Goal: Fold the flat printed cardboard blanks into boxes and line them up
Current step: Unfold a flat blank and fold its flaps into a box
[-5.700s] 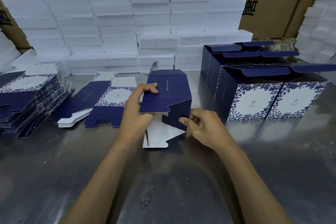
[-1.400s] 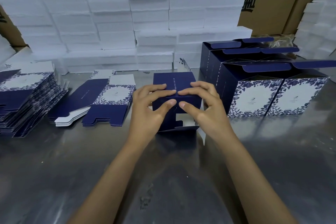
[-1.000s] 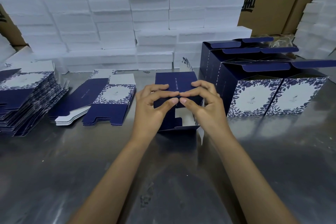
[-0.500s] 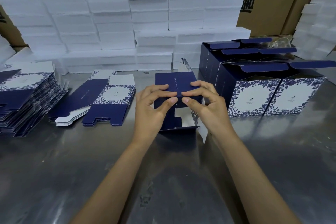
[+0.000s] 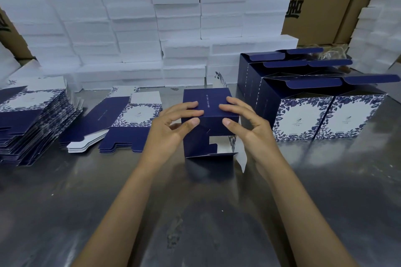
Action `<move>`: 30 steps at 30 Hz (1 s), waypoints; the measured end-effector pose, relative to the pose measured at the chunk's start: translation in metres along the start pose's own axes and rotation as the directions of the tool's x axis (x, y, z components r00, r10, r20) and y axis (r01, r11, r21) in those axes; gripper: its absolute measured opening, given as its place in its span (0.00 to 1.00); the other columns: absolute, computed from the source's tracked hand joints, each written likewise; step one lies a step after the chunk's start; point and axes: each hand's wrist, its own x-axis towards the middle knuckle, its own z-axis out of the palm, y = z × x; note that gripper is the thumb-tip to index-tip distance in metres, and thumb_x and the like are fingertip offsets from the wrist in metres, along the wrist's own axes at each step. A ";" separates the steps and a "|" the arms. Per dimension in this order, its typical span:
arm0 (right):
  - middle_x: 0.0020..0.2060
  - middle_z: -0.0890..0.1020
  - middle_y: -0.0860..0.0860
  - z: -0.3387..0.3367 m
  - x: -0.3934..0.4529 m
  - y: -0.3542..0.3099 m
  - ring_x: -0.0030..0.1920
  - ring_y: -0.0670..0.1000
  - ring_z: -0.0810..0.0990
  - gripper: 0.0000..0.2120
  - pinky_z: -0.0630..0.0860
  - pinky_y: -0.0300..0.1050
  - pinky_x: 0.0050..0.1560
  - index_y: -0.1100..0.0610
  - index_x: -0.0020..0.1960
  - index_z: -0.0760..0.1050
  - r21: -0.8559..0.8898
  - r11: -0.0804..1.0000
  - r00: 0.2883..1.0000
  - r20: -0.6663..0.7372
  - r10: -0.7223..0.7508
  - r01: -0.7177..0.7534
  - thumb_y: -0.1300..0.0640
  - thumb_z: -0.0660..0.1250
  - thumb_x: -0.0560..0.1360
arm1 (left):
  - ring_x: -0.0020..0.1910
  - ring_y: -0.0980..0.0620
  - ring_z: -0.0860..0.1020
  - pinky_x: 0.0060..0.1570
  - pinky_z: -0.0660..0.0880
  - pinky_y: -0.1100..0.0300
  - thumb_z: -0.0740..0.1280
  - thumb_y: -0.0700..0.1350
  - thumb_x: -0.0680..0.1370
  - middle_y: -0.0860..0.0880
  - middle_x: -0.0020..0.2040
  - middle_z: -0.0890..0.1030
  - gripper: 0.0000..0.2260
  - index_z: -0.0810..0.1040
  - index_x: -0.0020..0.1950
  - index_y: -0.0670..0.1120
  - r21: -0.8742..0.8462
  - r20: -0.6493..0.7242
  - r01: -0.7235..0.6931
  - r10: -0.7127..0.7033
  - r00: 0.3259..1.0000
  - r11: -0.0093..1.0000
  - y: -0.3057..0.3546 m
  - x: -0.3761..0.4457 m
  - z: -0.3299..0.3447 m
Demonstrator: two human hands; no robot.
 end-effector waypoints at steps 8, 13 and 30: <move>0.71 0.73 0.38 -0.004 -0.001 -0.005 0.68 0.34 0.72 0.14 0.73 0.42 0.68 0.42 0.57 0.85 0.061 0.992 0.993 -0.047 0.112 -0.109 0.59 0.72 0.78 | 0.66 0.56 0.75 0.63 0.73 0.48 0.68 0.40 0.80 0.60 0.61 0.81 0.09 0.71 0.46 0.53 0.110 -0.168 -0.136 0.153 0.974 0.985 -0.005 -0.008 0.020; 0.66 0.79 0.40 -0.001 -0.001 -0.007 0.68 0.37 0.74 0.23 0.70 0.42 0.71 0.42 0.68 0.78 0.197 0.955 0.973 -0.024 0.229 -0.220 0.63 0.68 0.79 | 0.74 0.50 0.66 0.71 0.64 0.51 0.67 0.36 0.78 0.52 0.67 0.77 0.07 0.77 0.50 0.47 0.511 -0.009 -0.395 0.464 0.886 0.763 -0.018 -0.008 0.025; 0.67 0.80 0.44 -0.009 0.000 -0.003 0.70 0.49 0.76 0.28 0.70 0.57 0.70 0.45 0.69 0.77 0.247 0.921 0.953 0.046 0.300 -0.302 0.57 0.58 0.71 | 0.76 0.44 0.60 0.72 0.65 0.43 0.76 0.44 0.73 0.49 0.75 0.68 0.16 0.76 0.58 0.49 0.672 0.157 -0.393 0.399 0.904 0.628 -0.028 -0.008 0.025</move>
